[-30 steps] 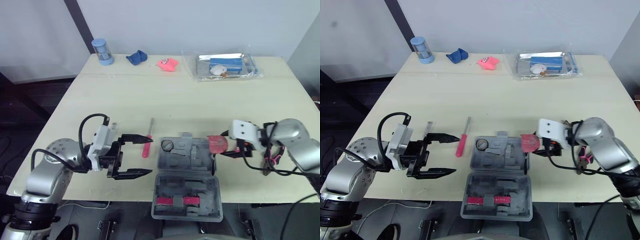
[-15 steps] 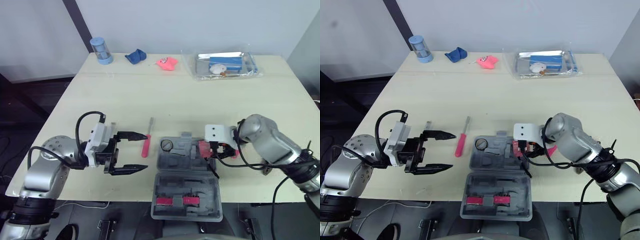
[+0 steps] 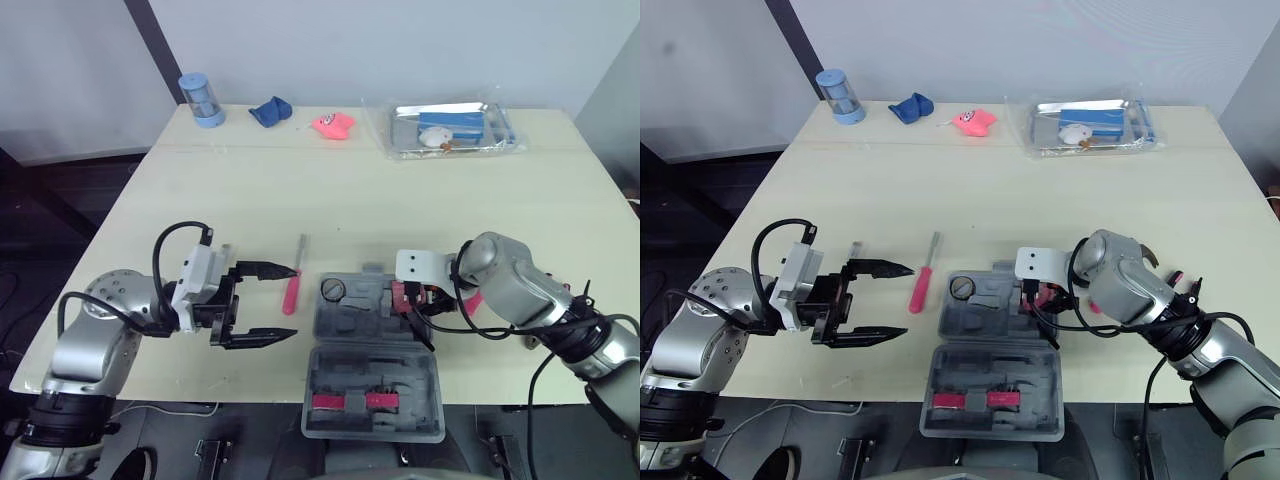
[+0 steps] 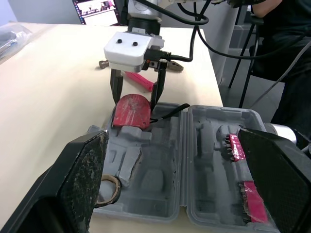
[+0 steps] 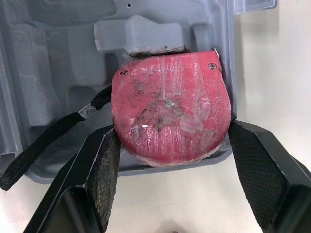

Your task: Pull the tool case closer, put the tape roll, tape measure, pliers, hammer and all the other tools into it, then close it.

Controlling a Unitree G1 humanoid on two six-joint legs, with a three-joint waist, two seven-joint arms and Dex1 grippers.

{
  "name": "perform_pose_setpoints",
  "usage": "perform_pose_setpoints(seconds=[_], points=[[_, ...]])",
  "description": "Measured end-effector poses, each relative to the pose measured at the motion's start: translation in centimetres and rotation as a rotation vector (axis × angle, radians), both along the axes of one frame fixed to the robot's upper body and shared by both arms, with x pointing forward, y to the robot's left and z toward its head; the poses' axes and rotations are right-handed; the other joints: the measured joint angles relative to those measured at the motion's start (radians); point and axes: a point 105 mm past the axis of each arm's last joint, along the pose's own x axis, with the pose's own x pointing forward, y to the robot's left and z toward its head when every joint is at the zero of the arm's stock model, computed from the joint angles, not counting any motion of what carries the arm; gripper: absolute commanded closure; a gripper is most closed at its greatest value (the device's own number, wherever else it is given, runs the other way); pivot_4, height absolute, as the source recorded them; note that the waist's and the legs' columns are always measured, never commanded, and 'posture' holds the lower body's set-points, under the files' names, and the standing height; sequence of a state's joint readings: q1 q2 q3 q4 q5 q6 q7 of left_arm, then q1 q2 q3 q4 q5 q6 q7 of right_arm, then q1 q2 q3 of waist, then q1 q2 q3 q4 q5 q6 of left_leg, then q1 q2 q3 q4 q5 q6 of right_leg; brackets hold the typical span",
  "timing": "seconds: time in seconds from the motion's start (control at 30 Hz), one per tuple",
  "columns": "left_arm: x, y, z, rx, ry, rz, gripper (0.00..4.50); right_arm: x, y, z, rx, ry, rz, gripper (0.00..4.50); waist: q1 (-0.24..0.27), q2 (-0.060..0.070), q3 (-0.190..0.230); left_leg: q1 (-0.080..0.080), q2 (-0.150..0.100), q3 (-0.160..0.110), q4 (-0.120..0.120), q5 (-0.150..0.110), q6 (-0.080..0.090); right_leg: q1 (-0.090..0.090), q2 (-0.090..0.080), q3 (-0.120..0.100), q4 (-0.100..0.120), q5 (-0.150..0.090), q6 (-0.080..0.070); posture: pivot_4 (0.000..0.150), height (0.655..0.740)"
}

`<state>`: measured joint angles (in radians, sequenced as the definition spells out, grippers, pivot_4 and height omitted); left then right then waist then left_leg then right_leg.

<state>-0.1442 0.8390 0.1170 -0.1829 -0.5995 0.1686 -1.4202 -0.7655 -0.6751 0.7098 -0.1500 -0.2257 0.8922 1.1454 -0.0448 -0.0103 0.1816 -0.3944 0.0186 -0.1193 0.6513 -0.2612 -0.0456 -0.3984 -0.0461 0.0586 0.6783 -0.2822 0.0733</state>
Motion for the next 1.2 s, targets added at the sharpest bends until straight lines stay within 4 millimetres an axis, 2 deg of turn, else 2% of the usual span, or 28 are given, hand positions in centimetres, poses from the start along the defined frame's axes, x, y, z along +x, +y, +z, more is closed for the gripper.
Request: perform_pose_setpoints(seconds=[0.03, 0.3, 0.4, 0.5, 0.6, 0.67, 0.77, 0.8, 0.93, 0.97, 1.1, 1.2], points=[[0.0, 0.0, 0.0, 0.0, 0.0, 0.0, 0.0, 0.0, 0.0, 0.0, 0.001, 0.002, 0.001, 0.13, 0.0, 0.0, 0.0, 0.0, 0.0, 0.0, 0.0, 0.0, 0.0, 0.0, 0.0, 0.0, 0.0, 0.0, 0.0, 0.15, 0.74], [0.0, -0.1, -0.1, -0.005, 0.003, 0.005, 0.0, -0.4, -0.3, 0.1, -0.005, -0.005, 0.007, 0.13, 0.0, 0.0, 0.0, 0.0, 0.0, 0.0, 0.0, 0.0, 0.0, 0.0, 0.0, 0.0, 0.0, 0.0, 0.0, 0.15, 0.74], [-0.1, -0.1, -0.2, -0.009, 0.008, 0.008, 0.0, -0.6, -0.6, 0.8, 0.006, -0.019, 0.005, 0.13, 0.0, 0.0, 0.0, 0.0, 0.0, 0.0, 0.0, 0.0, 0.0, 0.0, 0.0, 0.0, 0.0, 0.0, 0.0, 0.15, 0.74], [-0.1, -0.2, -0.3, -0.016, 0.007, 0.013, 0.0, -0.8, -0.8, 2.5, 0.061, -0.048, 0.007, 0.13, 0.0, 0.0, 0.0, 0.0, 0.0, 0.0, 0.0, 0.0, 0.0, 0.0, 0.0, 0.0, 0.0, 0.0, 0.0, 0.15, 0.74], [-0.1, -0.3, -0.3, -0.019, 0.005, 0.012, 0.0, -1.0, -1.0, 2.9, 0.128, -0.054, 0.002, 0.13, 0.001, 0.0, 0.0, 0.0, 0.0, -0.001, 0.0, 0.0, 0.0, 0.0, 0.0, -0.001, 0.0, 0.0, 0.0, 0.15, 0.74], [-0.1, -0.3, -0.3, -0.021, 0.007, 0.013, 0.0, -1.3, -1.6, 2.5, 0.22, -0.046, -0.005, 0.13, 0.003, 0.0, 0.0, -0.001, 0.0, 0.0, 0.0, 0.0, 0.0, 0.0, 0.0, 0.0, 0.0, 0.0, 0.0, 0.15, 0.74], [-0.1, -0.4, -0.4, -0.025, 0.007, 0.014, 0.0, -1.1, -1.6, 3.0, 0.362, -0.077, -0.015, 0.84, 0.001, 0.0, 0.0, -0.001, 0.0, 0.0, 0.0, 0.0, 0.0, 0.0, 0.0, 0.0, 0.0, 0.0, 0.0, 0.15, 0.74], [-0.1, -0.4, -0.4, -0.028, 0.006, 0.014, 0.0, -1.0, -1.5, 3.2, 0.417, -0.094, -0.01, 1.39, 0.0, -0.001, 0.0, 0.0, 0.0, 0.0, 0.0, 0.0, 0.0, 0.0, 0.0, 0.0, 0.0, 0.0, 0.0, 0.15, 0.74], [0.0, -0.7, -0.3, -0.04, 0.002, 0.008, 0.0, -0.9, -1.7, 2.8, 0.57, -0.128, -0.002, 3.02, 0.0, -0.001, 0.0, 0.0, 0.0, 0.0, 0.0, 0.0, 0.0, 0.0, 0.0, 0.0, 0.0, 0.0, 0.0, 0.15, 0.74], [0.1, -0.8, -0.2, -0.042, -0.003, 0.006, 0.0, -0.9, -1.8, 2.6, 0.61, -0.128, -0.007, 3.57, 0.0, -0.001, 0.0, 0.0, 0.0, 0.0, 0.0, 0.0, 0.0, 0.0, 0.0, 0.0, 0.0, 0.0, 0.0, 0.15, 0.74], [0.3, -0.8, 0.0, -0.042, -0.012, 0.004, 0.0, -1.1, -1.8, 1.9, 0.676, -0.132, 0.014, 3.57, 0.0, -0.001, 0.0, 0.0, 0.0, 0.0, 0.0, 0.0, 0.0, 0.0, 0.0, 0.0, 0.0, 0.0, 0.0, 0.15, 0.74], [0.3, -0.7, -0.1, -0.039, -0.008, 0.006, 0.0, -1.4, -1.6, 0.2, 0.738, -0.11, 0.017, 3.57, 0.0, 0.0, 0.0, 0.0, 0.0, 0.0, 0.0, 0.0, 0.0, 0.0, 0.0, 0.0, 0.0, 0.0, 0.0, 0.15, 0.74]])
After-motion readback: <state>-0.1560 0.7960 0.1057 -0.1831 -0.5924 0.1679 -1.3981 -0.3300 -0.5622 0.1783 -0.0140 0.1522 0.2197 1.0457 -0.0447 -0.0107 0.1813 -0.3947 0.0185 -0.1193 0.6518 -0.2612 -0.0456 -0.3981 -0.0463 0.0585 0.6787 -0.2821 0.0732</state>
